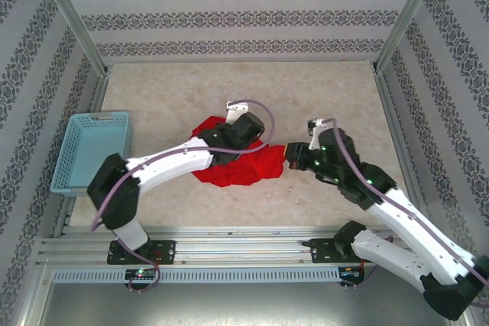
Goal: Fold the inside-out t-shirt
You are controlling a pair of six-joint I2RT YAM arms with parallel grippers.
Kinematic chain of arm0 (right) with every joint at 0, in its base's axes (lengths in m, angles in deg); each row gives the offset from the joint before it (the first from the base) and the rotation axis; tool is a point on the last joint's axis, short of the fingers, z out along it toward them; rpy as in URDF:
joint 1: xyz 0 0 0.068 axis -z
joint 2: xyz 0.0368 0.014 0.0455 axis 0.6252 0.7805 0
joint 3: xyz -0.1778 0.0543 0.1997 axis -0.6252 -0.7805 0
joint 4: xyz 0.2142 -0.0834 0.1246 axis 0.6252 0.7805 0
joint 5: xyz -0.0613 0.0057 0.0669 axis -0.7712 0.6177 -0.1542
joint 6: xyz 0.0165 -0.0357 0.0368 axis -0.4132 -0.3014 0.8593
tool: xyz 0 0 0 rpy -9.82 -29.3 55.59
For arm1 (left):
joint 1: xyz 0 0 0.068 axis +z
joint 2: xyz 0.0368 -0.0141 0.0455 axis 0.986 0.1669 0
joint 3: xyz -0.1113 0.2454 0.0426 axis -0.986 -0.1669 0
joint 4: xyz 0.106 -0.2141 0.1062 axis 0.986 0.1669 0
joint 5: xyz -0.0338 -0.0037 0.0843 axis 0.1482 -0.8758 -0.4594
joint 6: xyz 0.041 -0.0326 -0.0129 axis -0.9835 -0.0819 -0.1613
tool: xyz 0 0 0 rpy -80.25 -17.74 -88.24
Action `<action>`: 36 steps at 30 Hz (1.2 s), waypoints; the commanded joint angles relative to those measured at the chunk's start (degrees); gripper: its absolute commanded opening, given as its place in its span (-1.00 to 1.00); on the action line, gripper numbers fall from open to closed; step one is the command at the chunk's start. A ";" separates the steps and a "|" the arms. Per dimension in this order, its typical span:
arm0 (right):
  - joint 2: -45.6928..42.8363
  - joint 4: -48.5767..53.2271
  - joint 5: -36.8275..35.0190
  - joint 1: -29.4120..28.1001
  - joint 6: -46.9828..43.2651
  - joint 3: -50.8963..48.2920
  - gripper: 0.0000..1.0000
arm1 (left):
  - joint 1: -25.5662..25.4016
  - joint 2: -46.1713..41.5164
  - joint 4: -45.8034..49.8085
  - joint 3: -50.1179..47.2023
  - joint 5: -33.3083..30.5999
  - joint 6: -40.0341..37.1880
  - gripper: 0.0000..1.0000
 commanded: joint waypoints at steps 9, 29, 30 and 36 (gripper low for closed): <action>-5.91 4.25 -1.03 -0.57 -4.42 1.84 -1.00 | 0.46 -5.25 -0.34 -1.86 4.21 -4.44 -1.00; 4.18 -5.40 3.98 4.11 -1.23 -5.31 -1.00 | 1.73 -4.23 0.62 -1.49 11.59 -5.07 -1.00; 3.15 -6.64 3.74 4.10 -1.15 -5.22 -1.00 | 1.73 -4.83 -0.15 -2.09 12.05 -5.17 -1.00; 7.88 -6.91 2.60 7.13 2.30 -4.35 -1.00 | 0.65 -6.02 -0.34 -3.16 11.89 -6.16 -0.80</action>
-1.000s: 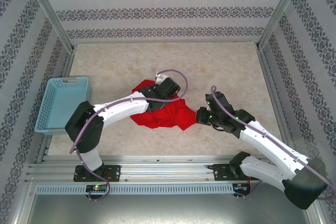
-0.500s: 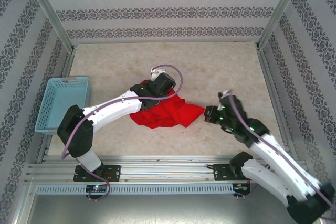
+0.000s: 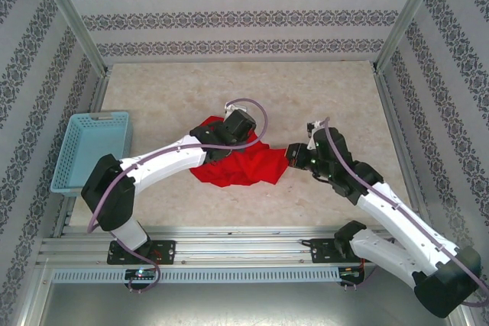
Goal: Fold the inside-out t-shirt
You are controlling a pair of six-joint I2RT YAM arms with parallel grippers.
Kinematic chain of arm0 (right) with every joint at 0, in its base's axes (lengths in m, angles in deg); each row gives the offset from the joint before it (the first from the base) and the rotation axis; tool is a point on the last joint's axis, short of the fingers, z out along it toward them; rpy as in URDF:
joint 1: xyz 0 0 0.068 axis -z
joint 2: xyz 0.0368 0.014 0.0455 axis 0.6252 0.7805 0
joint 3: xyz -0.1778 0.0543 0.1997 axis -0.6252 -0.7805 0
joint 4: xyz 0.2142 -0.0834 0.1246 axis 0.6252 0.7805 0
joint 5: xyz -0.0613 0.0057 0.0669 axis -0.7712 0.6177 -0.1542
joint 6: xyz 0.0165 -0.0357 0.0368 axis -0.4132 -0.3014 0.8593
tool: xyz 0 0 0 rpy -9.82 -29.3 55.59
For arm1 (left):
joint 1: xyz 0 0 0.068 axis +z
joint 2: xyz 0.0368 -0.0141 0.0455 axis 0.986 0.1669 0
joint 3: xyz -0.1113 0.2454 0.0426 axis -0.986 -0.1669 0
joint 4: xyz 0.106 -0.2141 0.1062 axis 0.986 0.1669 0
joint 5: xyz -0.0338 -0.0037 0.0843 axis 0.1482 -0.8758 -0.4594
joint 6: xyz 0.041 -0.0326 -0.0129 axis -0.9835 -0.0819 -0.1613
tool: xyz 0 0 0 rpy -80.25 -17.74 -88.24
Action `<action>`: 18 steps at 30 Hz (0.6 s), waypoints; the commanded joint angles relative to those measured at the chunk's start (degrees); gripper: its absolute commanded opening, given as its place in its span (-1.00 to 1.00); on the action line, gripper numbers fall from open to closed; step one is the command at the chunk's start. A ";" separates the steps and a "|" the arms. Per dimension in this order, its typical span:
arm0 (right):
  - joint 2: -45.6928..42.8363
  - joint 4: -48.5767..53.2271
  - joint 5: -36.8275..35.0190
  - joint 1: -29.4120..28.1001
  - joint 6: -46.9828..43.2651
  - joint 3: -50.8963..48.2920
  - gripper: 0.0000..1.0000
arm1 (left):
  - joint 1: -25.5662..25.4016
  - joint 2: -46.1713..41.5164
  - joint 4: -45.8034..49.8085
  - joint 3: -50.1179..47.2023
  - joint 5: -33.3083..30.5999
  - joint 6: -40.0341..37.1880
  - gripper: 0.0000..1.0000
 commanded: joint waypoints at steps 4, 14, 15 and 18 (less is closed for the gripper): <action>12.07 -2.07 0.06 1.45 2.97 2.69 -1.00 | -1.79 -4.10 -2.82 -3.15 -0.27 -2.24 -0.77; 35.68 -2.40 3.06 3.19 0.50 18.12 -1.00 | -5.16 -10.59 -0.34 -7.46 -4.37 -0.79 -0.06; 37.40 -2.20 3.17 3.53 0.21 19.50 -1.00 | -5.40 -11.61 -0.61 -8.20 -3.91 -0.70 -0.05; 42.45 -0.76 5.10 4.87 -0.40 23.56 -0.99 | -6.88 -12.55 0.36 -8.59 -3.57 -0.34 0.00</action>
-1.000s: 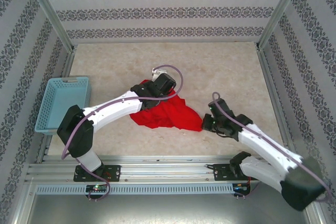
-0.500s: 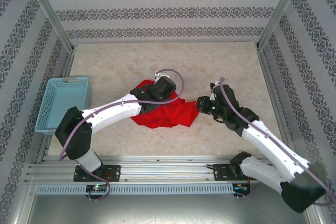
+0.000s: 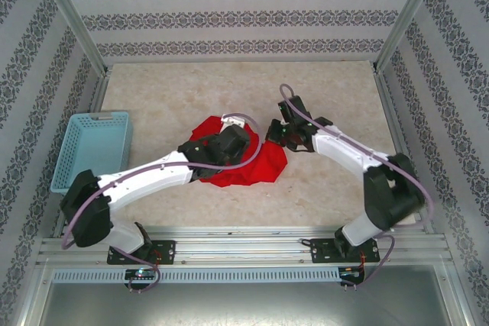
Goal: Fold the inside-out t-shirt
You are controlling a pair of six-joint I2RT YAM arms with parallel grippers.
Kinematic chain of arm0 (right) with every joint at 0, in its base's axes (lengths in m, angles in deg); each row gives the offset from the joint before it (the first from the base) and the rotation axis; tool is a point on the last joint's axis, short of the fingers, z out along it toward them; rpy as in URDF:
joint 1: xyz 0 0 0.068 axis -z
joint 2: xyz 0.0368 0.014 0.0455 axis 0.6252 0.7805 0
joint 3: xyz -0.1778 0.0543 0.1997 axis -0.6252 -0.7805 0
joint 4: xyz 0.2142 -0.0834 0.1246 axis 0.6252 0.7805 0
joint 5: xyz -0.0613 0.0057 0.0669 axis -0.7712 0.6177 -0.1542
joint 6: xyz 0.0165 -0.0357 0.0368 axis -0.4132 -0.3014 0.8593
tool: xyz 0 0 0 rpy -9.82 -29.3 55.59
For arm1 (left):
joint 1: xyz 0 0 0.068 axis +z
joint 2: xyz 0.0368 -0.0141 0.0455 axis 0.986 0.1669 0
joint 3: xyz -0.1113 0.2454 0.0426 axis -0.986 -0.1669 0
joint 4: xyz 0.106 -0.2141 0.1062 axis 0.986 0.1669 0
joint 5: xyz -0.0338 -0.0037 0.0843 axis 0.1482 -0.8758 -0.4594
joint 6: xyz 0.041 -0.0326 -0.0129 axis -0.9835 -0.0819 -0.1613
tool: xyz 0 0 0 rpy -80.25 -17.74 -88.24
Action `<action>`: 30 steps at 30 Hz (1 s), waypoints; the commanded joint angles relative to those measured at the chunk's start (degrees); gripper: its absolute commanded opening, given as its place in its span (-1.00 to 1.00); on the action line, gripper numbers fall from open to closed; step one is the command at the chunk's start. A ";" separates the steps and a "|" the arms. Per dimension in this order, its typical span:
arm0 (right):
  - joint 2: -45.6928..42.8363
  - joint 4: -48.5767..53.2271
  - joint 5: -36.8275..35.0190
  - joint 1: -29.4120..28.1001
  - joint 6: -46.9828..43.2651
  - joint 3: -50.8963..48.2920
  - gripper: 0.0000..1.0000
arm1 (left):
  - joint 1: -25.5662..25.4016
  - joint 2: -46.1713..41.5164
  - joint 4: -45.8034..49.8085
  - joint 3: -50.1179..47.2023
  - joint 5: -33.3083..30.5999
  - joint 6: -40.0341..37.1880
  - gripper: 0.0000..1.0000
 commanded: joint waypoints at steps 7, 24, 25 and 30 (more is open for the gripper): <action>-6.56 4.57 0.43 1.66 -7.93 -1.31 0.13 | -3.80 2.02 -1.19 -0.93 2.45 2.88 0.12; -6.98 -7.60 4.09 -2.17 -9.40 -16.33 -0.14 | 1.03 6.25 -2.41 -2.12 4.19 7.24 0.19; -6.32 -6.93 2.92 -2.11 -8.70 -16.68 -0.16 | 1.27 6.44 -2.45 -2.28 4.31 7.53 0.20; -5.45 -6.92 1.23 -1.40 -5.54 -21.22 -0.27 | 2.00 7.41 -2.08 -2.41 5.16 8.03 0.20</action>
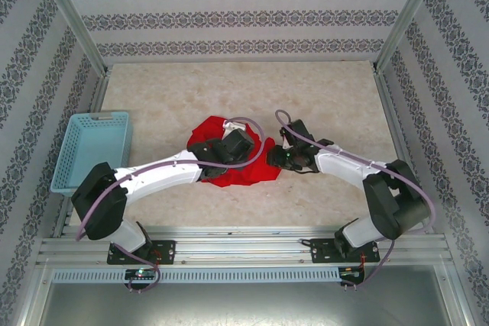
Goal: Fold the inside-out t-shirt
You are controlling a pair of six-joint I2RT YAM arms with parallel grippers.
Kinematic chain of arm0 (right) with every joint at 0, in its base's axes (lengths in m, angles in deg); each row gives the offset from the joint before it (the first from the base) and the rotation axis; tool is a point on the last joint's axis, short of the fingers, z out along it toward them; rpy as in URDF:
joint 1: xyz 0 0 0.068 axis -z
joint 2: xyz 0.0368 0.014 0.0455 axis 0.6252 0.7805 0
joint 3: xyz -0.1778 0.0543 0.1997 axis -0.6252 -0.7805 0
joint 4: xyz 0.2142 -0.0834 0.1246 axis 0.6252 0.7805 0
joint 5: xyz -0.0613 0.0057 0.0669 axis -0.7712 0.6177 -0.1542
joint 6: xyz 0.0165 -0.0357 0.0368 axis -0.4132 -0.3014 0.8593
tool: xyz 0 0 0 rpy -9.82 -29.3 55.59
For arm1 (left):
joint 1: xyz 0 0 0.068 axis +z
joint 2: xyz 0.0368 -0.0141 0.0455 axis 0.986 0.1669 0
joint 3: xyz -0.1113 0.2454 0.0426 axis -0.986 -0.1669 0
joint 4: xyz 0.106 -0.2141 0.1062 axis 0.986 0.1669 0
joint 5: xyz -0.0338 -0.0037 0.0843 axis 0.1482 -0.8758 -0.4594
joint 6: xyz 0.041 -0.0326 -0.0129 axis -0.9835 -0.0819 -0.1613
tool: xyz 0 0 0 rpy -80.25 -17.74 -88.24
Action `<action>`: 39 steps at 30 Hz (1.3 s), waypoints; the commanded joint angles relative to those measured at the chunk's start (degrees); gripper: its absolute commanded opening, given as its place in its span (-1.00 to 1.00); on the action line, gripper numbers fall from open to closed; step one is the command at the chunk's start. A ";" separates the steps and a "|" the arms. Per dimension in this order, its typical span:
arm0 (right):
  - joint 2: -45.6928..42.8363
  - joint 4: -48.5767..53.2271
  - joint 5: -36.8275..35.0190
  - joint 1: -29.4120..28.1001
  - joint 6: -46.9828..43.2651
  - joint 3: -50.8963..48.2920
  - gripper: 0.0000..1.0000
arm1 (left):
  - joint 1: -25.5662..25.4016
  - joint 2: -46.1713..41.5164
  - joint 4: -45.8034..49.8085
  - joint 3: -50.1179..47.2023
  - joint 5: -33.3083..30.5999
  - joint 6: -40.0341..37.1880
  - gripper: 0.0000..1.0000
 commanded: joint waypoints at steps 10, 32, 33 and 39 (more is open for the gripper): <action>-1.43 -6.08 1.31 -0.97 4.25 -7.00 -0.48 | 0.62 1.98 -1.20 -0.54 1.56 1.19 0.21; -33.05 43.78 -31.16 -12.70 8.43 2.11 -1.00 | 0.99 10.86 4.94 4.43 -4.65 4.54 0.23; -33.68 41.77 -28.60 -12.70 9.08 0.76 -1.00 | 0.98 10.55 4.45 4.33 -4.39 4.35 0.23; -33.64 31.37 -19.26 -12.56 9.37 -2.89 -0.04 | 0.98 8.81 3.98 3.66 -3.44 3.21 0.24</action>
